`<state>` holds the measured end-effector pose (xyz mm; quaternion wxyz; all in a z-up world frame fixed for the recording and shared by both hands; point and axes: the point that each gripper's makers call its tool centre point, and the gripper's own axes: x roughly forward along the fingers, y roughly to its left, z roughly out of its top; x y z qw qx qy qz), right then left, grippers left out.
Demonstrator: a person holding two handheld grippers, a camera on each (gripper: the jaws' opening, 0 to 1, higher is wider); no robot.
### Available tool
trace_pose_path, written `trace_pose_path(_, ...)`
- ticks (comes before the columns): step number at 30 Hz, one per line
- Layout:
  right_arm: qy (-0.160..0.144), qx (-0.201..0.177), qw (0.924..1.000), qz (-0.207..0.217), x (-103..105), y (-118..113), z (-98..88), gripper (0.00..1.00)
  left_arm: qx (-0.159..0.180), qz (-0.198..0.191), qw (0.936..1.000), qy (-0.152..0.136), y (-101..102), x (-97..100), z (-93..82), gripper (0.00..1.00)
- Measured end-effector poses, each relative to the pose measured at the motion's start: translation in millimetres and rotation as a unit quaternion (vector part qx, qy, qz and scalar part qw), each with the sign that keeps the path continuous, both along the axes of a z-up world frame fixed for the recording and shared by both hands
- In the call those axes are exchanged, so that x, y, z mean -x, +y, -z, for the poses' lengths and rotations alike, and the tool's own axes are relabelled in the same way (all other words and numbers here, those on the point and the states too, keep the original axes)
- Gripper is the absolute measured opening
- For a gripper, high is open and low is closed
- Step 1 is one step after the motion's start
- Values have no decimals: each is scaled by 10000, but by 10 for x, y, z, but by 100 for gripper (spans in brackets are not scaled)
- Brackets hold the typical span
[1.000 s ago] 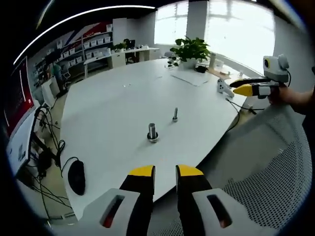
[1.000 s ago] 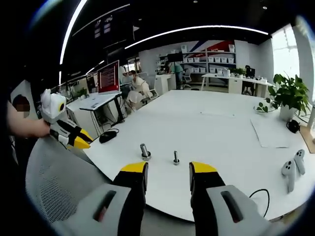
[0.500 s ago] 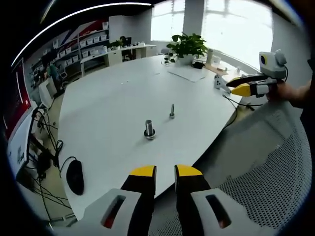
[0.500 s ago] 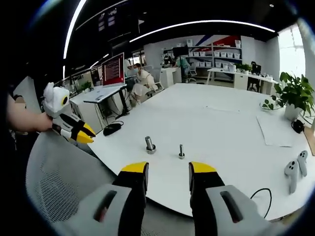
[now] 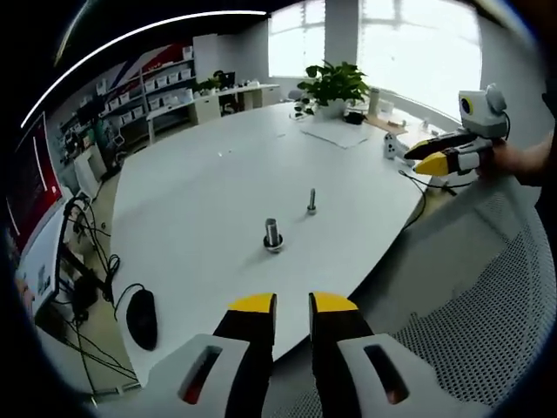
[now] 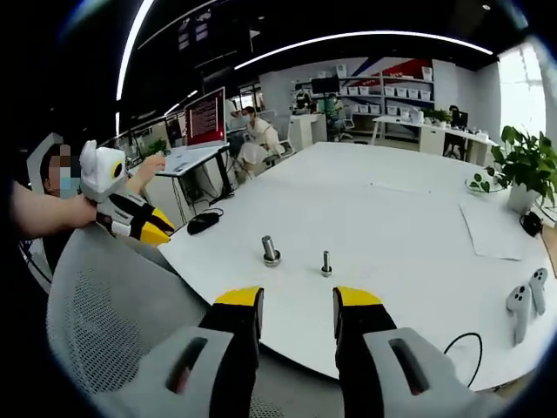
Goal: Place the washer onto the threaded stud by aligning its center hole with the stud, sliding it down to the base, and recovering from edge contact or off-axis alignment until the washer reaches the visible bottom stop.
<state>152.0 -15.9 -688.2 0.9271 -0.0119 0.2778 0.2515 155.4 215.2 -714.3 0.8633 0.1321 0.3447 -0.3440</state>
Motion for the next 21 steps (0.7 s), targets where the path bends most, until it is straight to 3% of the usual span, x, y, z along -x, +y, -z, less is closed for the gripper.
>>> trace_pose_path(6, 100, 57, 9998, -163, 31, 42, 46, 33, 45, -83, 9999, -58, 22, -30, -20, 12)
trace_pose_path(12, 108, -22, 9998, -172, 37, 46, 34, 33, -121, 16, 9999, -68, 14, -13, 14, 12)
trace_pose_path(17, 517, -118, 9973, -512, 126, 142, 152, 34, -336, 163, 9990, -230, -3, -2, 3, 10)
trace_pose_path(21, 628, -346, 9954, -638, 142, 173, 157, 33, -377, 42, 9984, -425, 20, -44, -68, 8)
